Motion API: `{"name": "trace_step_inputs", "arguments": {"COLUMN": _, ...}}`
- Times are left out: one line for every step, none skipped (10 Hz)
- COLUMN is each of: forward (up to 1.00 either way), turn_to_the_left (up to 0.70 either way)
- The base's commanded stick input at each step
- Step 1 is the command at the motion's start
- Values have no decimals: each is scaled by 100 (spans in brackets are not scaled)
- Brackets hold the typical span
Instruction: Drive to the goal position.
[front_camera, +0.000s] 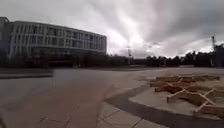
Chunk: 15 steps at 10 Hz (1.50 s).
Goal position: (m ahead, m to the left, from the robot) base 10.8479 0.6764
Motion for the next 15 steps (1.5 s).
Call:
{"name": "trace_step_inputs", "arguments": {"forward": 70, "turn_to_the_left": 0}}
{"name": "trace_step_inputs", "arguments": {"forward": 70, "turn_to_the_left": 0}}
{"name": "trace_step_inputs", "arguments": {"forward": 70, "turn_to_the_left": 0}}
{"name": "trace_step_inputs", "arguments": {"forward": 70, "turn_to_the_left": 0}}
{"name": "trace_step_inputs", "arguments": {"forward": 70, "turn_to_the_left": 0}}
{"name": "trace_step_inputs", "arguments": {"forward": 70, "turn_to_the_left": 0}}
{"name": "trace_step_inputs", "arguments": {"forward": 70, "turn_to_the_left": 0}}
{"name": "trace_step_inputs", "arguments": {"forward": 70, "turn_to_the_left": 0}}
{"name": "trace_step_inputs", "arguments": {"forward": 70, "turn_to_the_left": 0}}
{"name": "trace_step_inputs", "arguments": {"forward": 70, "turn_to_the_left": 0}}
{"name": "trace_step_inputs", "arguments": {"forward": 70, "turn_to_the_left": 0}}
{"name": "trace_step_inputs", "arguments": {"forward": 70, "turn_to_the_left": 0}}
{"name": "trace_step_inputs", "arguments": {"forward": 70, "turn_to_the_left": 0}}
{"name": "trace_step_inputs", "arguments": {"forward": 70, "turn_to_the_left": 0}}
{"name": "trace_step_inputs", "arguments": {"forward": 70, "turn_to_the_left": 0}}
